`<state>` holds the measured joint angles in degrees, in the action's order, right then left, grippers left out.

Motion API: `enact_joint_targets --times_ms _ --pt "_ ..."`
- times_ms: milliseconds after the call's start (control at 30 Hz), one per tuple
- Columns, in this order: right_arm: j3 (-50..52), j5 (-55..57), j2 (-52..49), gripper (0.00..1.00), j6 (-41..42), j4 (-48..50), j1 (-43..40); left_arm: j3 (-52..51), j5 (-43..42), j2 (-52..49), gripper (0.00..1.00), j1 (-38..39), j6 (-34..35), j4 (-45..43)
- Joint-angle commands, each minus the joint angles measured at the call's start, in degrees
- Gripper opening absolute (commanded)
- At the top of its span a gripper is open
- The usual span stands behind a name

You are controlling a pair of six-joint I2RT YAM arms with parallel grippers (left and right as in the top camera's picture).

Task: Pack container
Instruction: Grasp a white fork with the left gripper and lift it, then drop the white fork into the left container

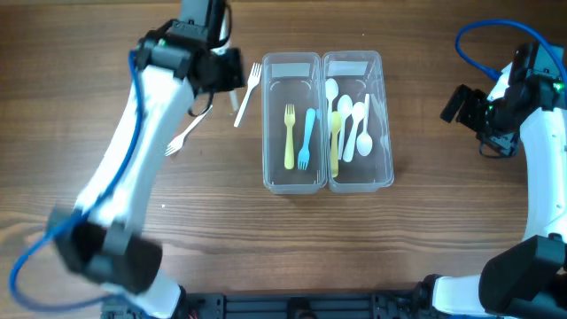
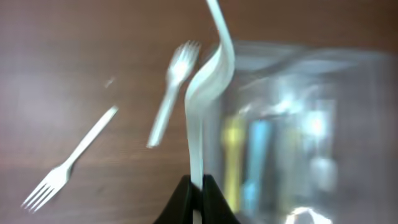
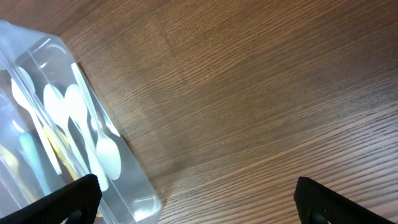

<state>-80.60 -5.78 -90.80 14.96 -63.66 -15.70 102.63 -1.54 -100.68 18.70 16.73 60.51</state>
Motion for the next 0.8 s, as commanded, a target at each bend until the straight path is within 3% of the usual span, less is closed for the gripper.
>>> enact_joint_targets --times_ms 0,167,333,400,467,533,633,767 --pt "0.5 -0.6 -0.4 1.0 0.0 -0.1 -0.1 -0.4 -1.4 -0.1 0.04 7.8 -1.2 -1.7" --pt "0.5 -0.6 -0.4 1.0 0.1 -0.2 -0.1 -0.5 2.4 -9.2 0.05 13.7 1.8 -3.8" --pt "0.5 -0.6 -0.4 1.0 0.0 -0.2 -0.1 -0.5 2.4 -16.3 0.17 15.3 1.7 -4.3" --pt "0.5 -0.6 -0.4 1.0 0.0 -0.2 -0.1 0.1 2.4 -15.5 0.31 14.9 1.7 -3.8" --pt "0.5 -0.6 -0.4 1.0 0.0 -0.2 -0.1 1.7 2.5 -13.4 0.51 14.1 1.1 -2.8" --pt "0.5 -0.6 -0.4 1.0 0.0 -0.2 -0.1 3.4 2.6 -10.6 0.58 12.7 -1.0 -2.5" --pt "0.5 -0.6 -0.4 1.0 0.0 -0.2 -0.1 3.9 3.9 -6.8 0.61 9.5 -4.4 -4.2" --pt "0.5 -0.6 -0.4 1.0 0.0 -0.2 -0.1 3.9 4.9 -7.1 0.57 4.0 -10.7 -7.1"
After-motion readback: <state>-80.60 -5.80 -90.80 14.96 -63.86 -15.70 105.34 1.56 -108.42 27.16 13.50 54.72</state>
